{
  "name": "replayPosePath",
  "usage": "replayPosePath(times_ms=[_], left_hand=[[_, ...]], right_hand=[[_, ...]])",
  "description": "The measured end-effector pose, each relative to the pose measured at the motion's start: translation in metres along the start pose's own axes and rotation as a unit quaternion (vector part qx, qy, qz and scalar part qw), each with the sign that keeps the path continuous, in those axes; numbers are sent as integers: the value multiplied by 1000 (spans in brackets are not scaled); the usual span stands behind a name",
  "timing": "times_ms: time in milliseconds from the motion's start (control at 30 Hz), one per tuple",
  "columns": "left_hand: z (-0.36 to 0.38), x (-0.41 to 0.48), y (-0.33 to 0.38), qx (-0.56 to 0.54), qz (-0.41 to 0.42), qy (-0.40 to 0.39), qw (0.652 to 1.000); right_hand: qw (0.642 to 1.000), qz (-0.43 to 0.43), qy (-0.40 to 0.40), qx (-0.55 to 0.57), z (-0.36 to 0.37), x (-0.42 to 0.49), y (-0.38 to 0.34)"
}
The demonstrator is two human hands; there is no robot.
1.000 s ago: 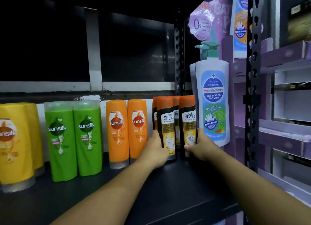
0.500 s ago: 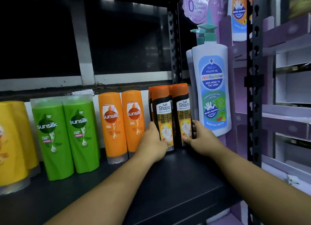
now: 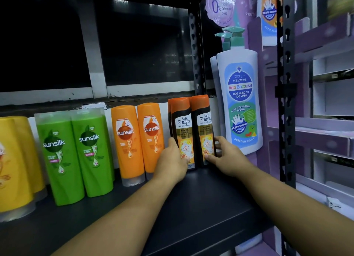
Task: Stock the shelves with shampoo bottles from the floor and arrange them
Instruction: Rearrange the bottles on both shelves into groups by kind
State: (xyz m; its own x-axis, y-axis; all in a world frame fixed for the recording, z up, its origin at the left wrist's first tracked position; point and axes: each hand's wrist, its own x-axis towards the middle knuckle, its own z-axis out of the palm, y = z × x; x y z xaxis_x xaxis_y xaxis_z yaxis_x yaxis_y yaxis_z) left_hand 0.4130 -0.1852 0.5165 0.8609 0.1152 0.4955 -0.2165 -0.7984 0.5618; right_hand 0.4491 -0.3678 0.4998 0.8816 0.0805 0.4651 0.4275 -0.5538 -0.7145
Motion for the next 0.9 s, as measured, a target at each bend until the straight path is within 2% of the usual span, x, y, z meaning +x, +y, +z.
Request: replayPosePath(times_ms=[500,667,733,900], left_hand=[[-10,-5,2,8,33,48,998],[-45,-10,26,-30,135,128,982],[-64,3,41,4,177,150,973],[-101,74,84,53,221,130,965]], right_hand=[[1000,5,1,16,-1,0,1],[999,-9,25,29,-4,-4,1],[999,-11,33,37,-5,-4,1],[998,-32,23,52,-2,-2,4]])
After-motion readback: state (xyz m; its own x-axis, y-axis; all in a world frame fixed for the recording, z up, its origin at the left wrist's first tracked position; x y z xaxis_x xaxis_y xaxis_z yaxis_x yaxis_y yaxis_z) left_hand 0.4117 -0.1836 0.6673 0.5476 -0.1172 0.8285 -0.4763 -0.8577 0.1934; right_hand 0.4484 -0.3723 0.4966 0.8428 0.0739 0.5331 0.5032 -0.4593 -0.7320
